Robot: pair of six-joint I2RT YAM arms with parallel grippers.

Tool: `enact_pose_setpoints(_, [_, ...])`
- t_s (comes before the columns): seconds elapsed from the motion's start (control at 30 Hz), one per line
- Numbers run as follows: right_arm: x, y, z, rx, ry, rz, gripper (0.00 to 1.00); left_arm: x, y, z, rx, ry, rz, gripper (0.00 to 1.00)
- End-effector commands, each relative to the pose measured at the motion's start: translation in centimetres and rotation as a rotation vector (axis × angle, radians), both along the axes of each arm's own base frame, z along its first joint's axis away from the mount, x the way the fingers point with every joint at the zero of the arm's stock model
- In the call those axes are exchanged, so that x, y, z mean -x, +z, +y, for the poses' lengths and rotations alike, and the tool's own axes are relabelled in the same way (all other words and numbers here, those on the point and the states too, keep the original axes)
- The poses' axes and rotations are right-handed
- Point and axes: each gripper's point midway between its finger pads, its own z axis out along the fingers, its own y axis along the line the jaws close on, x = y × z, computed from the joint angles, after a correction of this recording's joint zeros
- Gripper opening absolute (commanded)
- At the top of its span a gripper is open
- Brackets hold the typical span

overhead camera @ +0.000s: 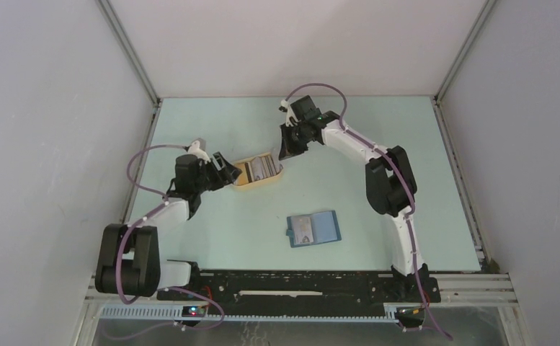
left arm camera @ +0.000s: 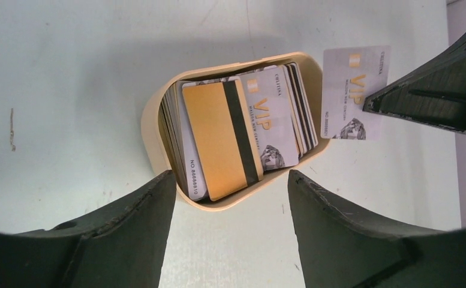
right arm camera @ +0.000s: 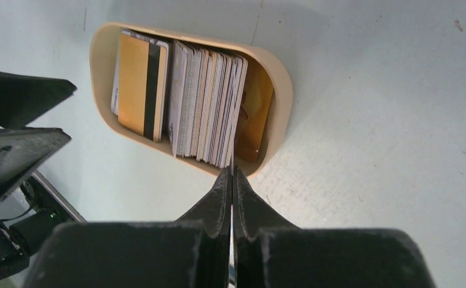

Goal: Put the credit cards into the card holder
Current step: Pick up the credit card from the storage box.

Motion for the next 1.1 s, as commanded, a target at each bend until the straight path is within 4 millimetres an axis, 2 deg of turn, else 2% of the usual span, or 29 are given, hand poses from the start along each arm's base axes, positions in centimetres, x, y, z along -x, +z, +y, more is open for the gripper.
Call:
enact_pose_setpoints(0.0, [0.5, 4.4, -0.4, -0.039, 0.057, -0.109, 0.0, -0.4, 3.0, 0.3, -0.025, 0.005, -0.084, 0.74])
enact_pose_setpoints(0.17, [2.3, 6.4, -1.6, -0.099, 0.143, -0.123, 0.0, 0.5, 5.0, -0.4, 0.01, -0.029, -0.142, 0.74])
enact_pose_setpoints(0.3, [5.8, 8.2, -2.4, -0.224, 0.321, -0.112, 0.0, 1.6, 7.0, -1.8, 0.073, -0.094, -0.205, 0.74])
enact_pose_setpoints(0.47, [11.0, 9.1, -4.2, -0.339, 0.54, -0.097, 0.0, 3.7, 9.5, -5.2, 0.138, -0.239, -0.291, 0.74])
enact_pose_setpoints(0.67, [15.4, 10.1, -6.6, -0.431, 0.647, -0.079, 0.0, 7.6, 12.3, -10.3, 0.206, -0.457, -0.405, 0.75])
enact_pose_setpoints(0.83, [18.9, 9.9, -8.8, -0.515, 0.705, -0.041, 0.0, 10.7, 12.8, -13.4, 0.254, -0.58, -0.43, 0.76])
enact_pose_setpoints(1.07, [20.6, 11.5, -10.0, -0.724, 0.7, -0.019, 0.0, 13.1, 13.0, -15.9, 0.384, -0.592, -0.45, 0.76])
